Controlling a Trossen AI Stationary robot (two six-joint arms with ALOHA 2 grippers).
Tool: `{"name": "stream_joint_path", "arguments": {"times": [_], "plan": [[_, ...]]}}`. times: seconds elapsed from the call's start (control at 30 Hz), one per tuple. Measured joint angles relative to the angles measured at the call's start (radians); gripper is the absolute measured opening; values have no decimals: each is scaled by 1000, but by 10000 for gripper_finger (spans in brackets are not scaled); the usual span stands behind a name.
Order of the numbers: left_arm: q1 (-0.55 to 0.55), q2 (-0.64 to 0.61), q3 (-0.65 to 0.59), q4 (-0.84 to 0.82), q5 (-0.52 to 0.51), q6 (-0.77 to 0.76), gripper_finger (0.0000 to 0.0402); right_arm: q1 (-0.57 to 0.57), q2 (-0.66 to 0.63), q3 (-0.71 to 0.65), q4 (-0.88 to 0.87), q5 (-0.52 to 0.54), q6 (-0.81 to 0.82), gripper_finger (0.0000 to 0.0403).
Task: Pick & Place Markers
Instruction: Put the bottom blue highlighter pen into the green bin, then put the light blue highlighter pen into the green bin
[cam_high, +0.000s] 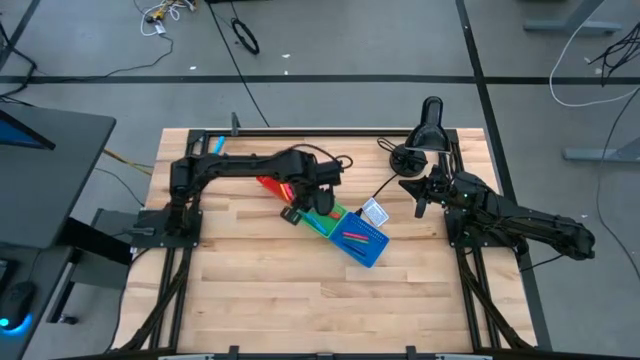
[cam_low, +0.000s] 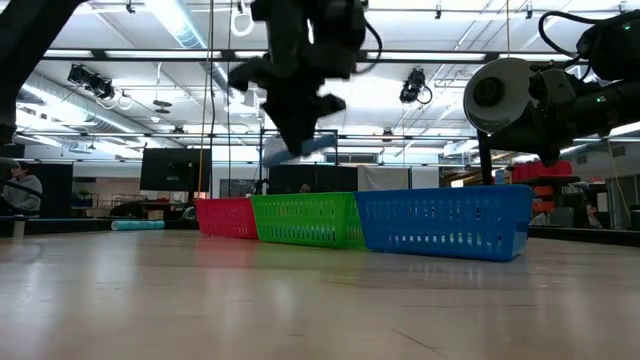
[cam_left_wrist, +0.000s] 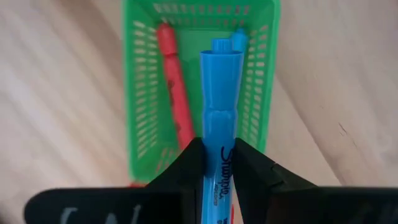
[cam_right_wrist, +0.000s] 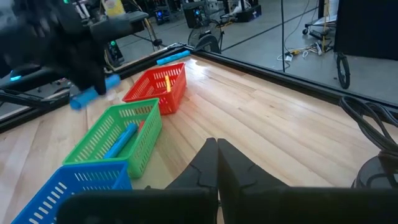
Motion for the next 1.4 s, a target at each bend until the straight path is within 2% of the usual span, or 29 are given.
{"name": "stream_joint_path", "arguments": {"times": [0.33,0.63,0.9,1.0,1.2,1.4], "plan": [[-13,9,-164,241,31,21,64,0,0,0,0,0,0,0],[-20,91,-167,282,0,63,64,0,0,0,0,0,0,0],[-20,114,-168,298,-7,80,65,0,0,0,0,0,0,0],[-20,114,-167,284,-7,73,94,0,0,0,0,0,0,0],[-21,114,-167,282,-7,34,182,0,0,0,0,0,0,0],[-23,113,-144,285,-39,2,246,0,0,0,0,0,0,0]]}}
